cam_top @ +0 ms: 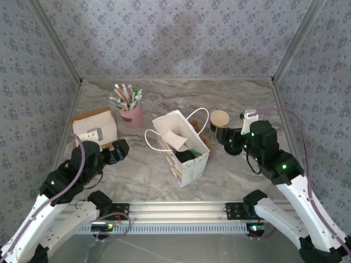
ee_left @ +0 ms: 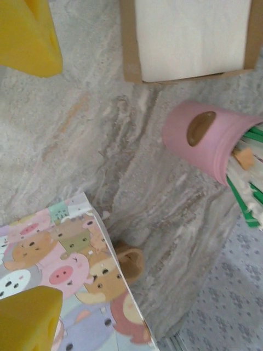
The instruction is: Pack the takeout coffee
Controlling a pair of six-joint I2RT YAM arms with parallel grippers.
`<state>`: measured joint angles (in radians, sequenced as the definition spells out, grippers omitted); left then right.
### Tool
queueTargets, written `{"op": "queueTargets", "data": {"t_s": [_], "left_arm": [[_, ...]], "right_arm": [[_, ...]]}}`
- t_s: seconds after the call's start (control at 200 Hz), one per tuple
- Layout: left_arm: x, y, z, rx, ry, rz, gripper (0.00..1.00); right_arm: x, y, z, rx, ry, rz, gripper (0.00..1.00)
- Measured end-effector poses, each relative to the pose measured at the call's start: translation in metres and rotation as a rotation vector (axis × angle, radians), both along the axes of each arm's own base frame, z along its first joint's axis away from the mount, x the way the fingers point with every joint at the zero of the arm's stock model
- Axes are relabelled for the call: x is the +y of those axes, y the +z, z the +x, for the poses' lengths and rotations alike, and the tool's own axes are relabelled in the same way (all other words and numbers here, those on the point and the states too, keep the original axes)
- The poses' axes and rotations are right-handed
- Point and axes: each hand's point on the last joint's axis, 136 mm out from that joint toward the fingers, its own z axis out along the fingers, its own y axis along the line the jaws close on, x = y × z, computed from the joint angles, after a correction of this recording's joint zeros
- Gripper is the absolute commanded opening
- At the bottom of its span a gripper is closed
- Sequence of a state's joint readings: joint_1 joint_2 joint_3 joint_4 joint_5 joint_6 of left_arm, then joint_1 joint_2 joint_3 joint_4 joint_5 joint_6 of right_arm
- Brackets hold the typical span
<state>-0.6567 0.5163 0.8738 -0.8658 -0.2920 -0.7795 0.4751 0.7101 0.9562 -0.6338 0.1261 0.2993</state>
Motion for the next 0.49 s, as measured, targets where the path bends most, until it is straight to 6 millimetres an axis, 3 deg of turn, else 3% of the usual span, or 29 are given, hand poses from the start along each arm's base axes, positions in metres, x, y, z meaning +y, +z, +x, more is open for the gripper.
{"op": "queueTargets", "data": {"t_s": [0.14, 0.22, 0.27, 0.325, 0.495], "left_arm": [[0.002, -0.016, -0.005, 0.04, 0.007, -0.006, 0.78], [0.003, -0.023, -0.008, 0.059, 0.011, -0.004, 0.77], [0.005, -0.028, -0.009, 0.068, 0.016, 0.004, 0.82], [0.009, -0.034, -0.01, 0.075, 0.029, 0.021, 0.99], [0.038, -0.04, -0.006, 0.049, 0.162, 0.125, 0.99]], "right_arm": [[-0.014, -0.015, 0.002, 0.044, -0.052, 0.024, 1.0], [-0.019, -0.027, 0.004, 0.069, -0.072, 0.026, 1.0], [-0.022, -0.035, 0.005, 0.078, -0.085, 0.025, 1.0], [-0.025, -0.045, 0.007, 0.078, -0.097, 0.025, 1.0], [-0.036, -0.073, 0.02, 0.024, -0.156, 0.004, 1.0]]}}
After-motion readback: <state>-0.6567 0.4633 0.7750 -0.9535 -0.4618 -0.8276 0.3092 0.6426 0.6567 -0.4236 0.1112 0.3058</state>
